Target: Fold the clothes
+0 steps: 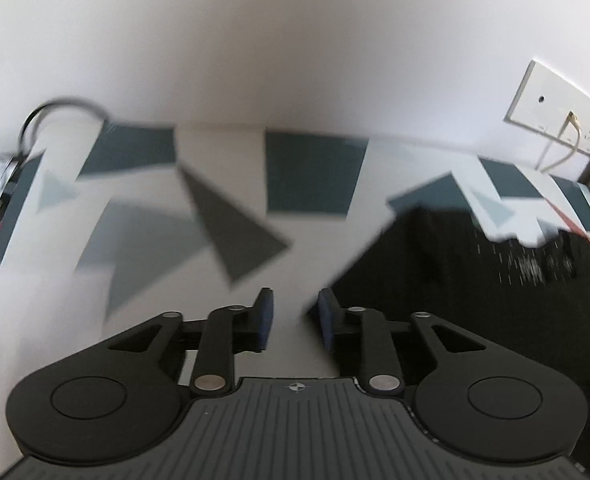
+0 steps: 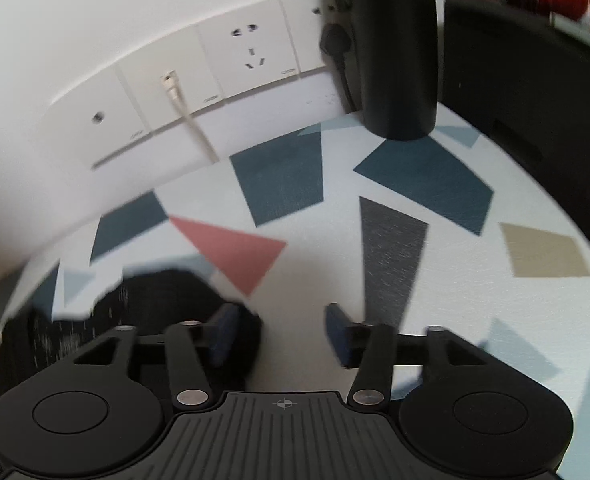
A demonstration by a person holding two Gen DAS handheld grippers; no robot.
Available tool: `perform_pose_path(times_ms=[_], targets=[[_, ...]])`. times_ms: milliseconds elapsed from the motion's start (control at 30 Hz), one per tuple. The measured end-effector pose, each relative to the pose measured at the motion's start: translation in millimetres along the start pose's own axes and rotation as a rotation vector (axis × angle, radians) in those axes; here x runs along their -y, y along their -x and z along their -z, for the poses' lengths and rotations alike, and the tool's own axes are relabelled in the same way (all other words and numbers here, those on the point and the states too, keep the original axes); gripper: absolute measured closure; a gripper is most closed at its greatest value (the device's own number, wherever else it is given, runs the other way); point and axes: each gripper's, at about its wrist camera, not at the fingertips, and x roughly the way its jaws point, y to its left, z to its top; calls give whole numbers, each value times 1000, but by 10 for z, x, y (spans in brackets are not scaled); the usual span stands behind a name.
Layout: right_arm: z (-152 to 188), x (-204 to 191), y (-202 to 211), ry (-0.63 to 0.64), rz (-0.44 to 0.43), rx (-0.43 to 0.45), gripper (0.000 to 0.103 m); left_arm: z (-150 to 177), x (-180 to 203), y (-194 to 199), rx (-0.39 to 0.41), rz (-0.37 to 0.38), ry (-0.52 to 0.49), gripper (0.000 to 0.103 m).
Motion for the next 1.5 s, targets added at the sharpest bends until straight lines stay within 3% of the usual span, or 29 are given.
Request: perform_pose_path(times_ms=[200, 433, 533, 600, 700, 900, 1167, 1500], targets=[[373, 49, 339, 67, -9, -26, 49, 532, 5, 376, -73, -44, 39, 50], [791, 48, 654, 201, 8, -46, 46, 972, 282, 642, -95, -99, -51, 34], [938, 73, 711, 247, 30, -44, 39, 1064, 346, 670, -85, -107, -41, 27], [1014, 102, 716, 254, 39, -48, 38, 1112, 386, 659, -82, -109, -49, 13], [1092, 147, 694, 252, 42, -67, 36, 1173, 441, 632, -87, -104, -71, 0], [1172, 226, 719, 252, 69, -33, 34, 1185, 449, 618, -85, -104, -72, 0], [1255, 298, 702, 241, 86, -22, 14, 1260, 466, 654, -33, -117, -53, 0], [1279, 275, 672, 247, 83, -22, 5, 1324, 481, 675, 7, -129, -38, 0]])
